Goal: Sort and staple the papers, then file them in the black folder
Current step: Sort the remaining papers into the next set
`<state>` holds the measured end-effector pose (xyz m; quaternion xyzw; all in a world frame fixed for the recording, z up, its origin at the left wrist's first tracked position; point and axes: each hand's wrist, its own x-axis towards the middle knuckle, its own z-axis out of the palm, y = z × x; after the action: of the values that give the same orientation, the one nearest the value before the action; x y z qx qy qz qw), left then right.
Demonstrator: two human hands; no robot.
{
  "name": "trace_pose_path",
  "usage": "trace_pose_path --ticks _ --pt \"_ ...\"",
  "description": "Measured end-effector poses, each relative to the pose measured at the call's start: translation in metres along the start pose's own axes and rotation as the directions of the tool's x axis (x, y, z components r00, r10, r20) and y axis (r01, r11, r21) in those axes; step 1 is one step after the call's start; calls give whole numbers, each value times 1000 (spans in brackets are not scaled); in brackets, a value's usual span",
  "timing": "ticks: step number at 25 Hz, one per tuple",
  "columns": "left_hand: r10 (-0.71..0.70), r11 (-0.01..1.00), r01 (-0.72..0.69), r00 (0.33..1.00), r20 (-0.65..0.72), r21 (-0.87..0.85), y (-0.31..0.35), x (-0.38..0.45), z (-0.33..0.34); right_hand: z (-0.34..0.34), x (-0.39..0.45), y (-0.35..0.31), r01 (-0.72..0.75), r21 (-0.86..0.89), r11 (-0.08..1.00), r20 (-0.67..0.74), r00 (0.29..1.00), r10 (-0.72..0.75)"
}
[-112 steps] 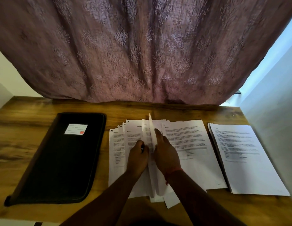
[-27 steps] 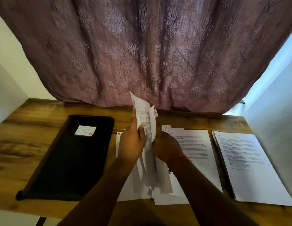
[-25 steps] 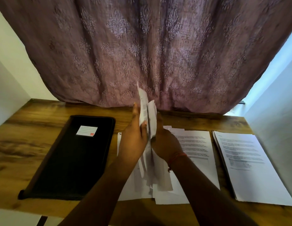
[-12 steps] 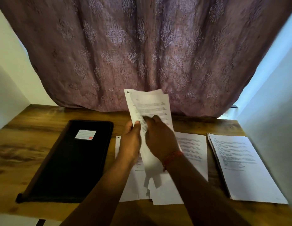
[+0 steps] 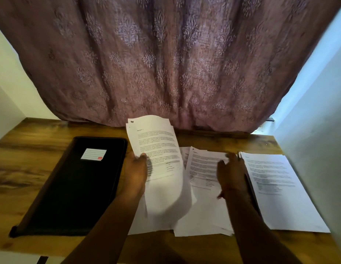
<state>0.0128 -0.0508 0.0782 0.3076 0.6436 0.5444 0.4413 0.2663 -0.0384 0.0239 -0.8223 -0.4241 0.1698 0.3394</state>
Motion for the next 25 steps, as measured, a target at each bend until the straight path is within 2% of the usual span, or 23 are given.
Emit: trace_pose_path --ticks 1,2,4,7,11,13,16,19,25 --pt "-10 1000 10 1000 -1 -7 -3 3 0 -4 11 21 -149 -124 981 9 988 151" --pt "-24 1000 24 1000 5 -13 -6 6 2 -3 19 37 -227 -208 951 42 970 240" --pt "-54 998 54 999 9 -35 -7 6 7 4 25 58 -224 -272 936 105 960 260" --pt "-66 995 69 997 45 -71 -4 5 14 25 37 77 -136 -282 950 115 978 174" --pt "-21 998 29 993 114 -64 -5 7 21 14 23 50 59 -246 968 147 989 -23" --pt "-2 998 11 993 122 -70 -8 9 22 19 23 45 64 -255 965 201 979 -12" --pt "-3 998 10 993 115 -66 -14 15 21 26 20 34 79 -367 927 252 968 17" --pt "-28 999 32 995 93 -44 -20 20 22 38 16 32 220 -476 851 319 945 -67" --pt "-66 998 66 994 85 6 -24 26 24 71 -12 37 517 -430 740 457 832 -315"
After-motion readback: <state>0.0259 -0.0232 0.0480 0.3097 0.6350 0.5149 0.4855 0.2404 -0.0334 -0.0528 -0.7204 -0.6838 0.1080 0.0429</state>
